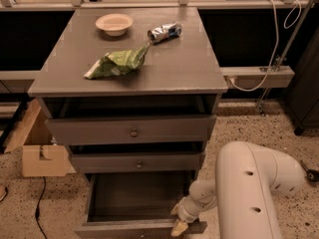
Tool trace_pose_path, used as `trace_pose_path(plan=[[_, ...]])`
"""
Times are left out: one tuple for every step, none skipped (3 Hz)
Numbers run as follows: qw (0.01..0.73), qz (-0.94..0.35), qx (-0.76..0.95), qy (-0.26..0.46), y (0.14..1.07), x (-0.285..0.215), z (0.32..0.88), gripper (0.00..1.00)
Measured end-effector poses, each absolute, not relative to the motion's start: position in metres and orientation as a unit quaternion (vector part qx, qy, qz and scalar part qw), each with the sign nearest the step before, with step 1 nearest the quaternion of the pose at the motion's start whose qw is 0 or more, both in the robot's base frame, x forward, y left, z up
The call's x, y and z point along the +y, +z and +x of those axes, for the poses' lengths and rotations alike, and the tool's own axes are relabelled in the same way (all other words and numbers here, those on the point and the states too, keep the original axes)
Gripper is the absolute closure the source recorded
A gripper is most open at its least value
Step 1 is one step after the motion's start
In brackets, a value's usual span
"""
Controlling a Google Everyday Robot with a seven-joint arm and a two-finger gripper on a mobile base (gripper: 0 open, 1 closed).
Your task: Open bottom drawer
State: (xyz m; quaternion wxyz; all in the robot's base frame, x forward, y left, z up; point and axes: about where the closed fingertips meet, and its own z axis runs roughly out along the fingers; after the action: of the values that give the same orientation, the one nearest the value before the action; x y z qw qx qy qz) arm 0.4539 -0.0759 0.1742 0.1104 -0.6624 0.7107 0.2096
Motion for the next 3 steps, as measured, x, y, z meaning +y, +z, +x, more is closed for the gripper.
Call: trace_pose_path(plan=[[0.122, -0.665, 0.706, 0.21, 0.181, -0.078, 0.451, 0.0], [0.154, -0.665, 0.704, 0.195, 0.206, -0.09, 0.449, 0.0], [0.2, -0.665, 0.696, 0.182, 0.25, -0.118, 0.451, 0.0]])
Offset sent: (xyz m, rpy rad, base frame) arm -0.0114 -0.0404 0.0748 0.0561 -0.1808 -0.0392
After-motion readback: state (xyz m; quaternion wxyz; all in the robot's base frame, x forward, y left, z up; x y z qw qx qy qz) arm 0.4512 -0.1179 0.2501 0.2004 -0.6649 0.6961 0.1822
